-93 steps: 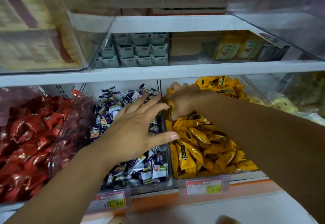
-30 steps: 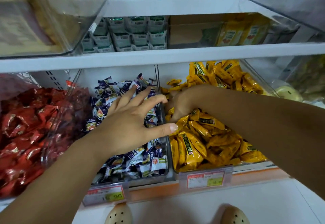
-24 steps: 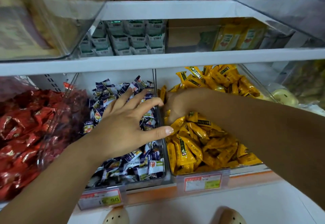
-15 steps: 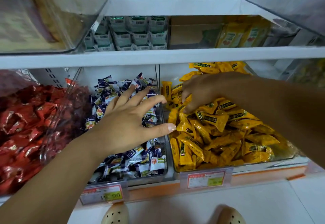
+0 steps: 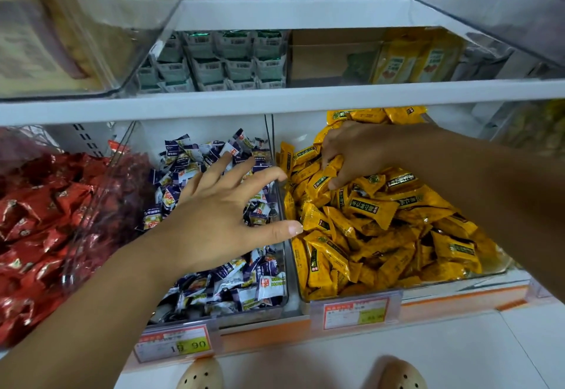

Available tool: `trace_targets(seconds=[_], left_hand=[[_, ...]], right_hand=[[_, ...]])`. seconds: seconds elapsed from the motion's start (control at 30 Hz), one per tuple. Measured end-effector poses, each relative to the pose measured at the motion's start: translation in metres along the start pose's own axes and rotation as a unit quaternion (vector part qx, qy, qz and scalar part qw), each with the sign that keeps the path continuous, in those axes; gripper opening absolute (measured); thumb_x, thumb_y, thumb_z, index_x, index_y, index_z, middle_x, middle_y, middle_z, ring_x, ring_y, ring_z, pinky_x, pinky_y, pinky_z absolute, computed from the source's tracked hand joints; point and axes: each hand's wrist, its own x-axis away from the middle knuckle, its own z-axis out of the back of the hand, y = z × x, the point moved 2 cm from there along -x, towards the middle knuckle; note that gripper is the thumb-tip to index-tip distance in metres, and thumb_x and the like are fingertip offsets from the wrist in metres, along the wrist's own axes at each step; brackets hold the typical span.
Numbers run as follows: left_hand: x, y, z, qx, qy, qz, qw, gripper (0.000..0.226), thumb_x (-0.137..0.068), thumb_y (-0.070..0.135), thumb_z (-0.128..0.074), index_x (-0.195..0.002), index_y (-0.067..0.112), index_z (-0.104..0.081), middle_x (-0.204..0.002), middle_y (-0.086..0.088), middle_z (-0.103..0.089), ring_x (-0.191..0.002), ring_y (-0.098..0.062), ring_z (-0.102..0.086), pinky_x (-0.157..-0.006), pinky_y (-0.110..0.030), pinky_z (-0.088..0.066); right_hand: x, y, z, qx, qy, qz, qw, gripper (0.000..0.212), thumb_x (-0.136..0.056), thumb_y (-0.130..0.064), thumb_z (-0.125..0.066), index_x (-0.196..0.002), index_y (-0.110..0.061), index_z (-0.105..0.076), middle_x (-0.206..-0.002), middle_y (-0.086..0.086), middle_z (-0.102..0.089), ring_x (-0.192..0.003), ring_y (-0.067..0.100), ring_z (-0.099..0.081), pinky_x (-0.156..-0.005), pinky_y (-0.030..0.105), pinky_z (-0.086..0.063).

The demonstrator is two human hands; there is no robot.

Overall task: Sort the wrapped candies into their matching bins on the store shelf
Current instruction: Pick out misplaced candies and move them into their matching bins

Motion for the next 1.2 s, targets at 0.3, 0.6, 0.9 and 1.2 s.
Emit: trace_targets(seconds=[0.3,0.6,0.9,1.2], left_hand=[[-0.001,0.002,0.000,0.001,-0.017,-0.004,1.000,0.082,-0.045,0.100,-0.022,-0.118,0.081,0.010,-0.158,0.022,0.009,-0.142,-0.007,0.024,-0.116,-0.048,0.007],[0.000,0.004,0.002,0.006,-0.021,0.002,1.000,0.081,-0.044,0.100,-0.021,-0.118,0.080,0.008,-0.157,0.024,0.009,-0.141,-0.004,0.025,-0.116,-0.047,0.006],[0.002,0.005,0.003,0.018,-0.032,-0.001,0.999,0.086,-0.046,0.098,-0.023,-0.123,0.077,0.008,-0.156,0.026,0.008,-0.141,-0.004,0.024,-0.115,-0.045,0.007],[0.001,0.005,0.001,0.012,-0.037,0.001,0.999,0.089,-0.045,0.099,-0.021,-0.124,0.076,0.013,-0.157,0.024,0.011,-0.141,-0.005,0.026,-0.115,-0.046,0.010]], right_hand=[[-0.004,-0.001,-0.005,0.000,0.012,0.011,1.000,0.061,-0.076,-0.069,-0.059,-0.132,-0.048,-0.046,-0.150,-0.005,-0.031,-0.142,0.027,-0.015,-0.115,0.049,-0.021],[-0.006,-0.044,-0.027,0.149,-0.033,0.081,0.985,0.056,-0.077,-0.062,-0.061,-0.131,-0.051,-0.046,-0.155,-0.005,-0.021,-0.145,0.032,-0.003,-0.112,0.066,-0.002],[-0.019,-0.011,-0.018,0.135,0.094,0.084,0.983,0.032,-0.084,-0.046,-0.063,-0.115,-0.049,-0.058,-0.144,-0.010,-0.036,-0.135,0.023,-0.025,-0.111,0.049,-0.019],[0.007,-0.024,0.004,-0.023,-0.035,0.039,0.998,0.048,-0.072,-0.061,-0.068,-0.117,-0.055,-0.053,-0.155,-0.016,-0.014,-0.145,0.022,0.003,-0.116,0.052,-0.004]])
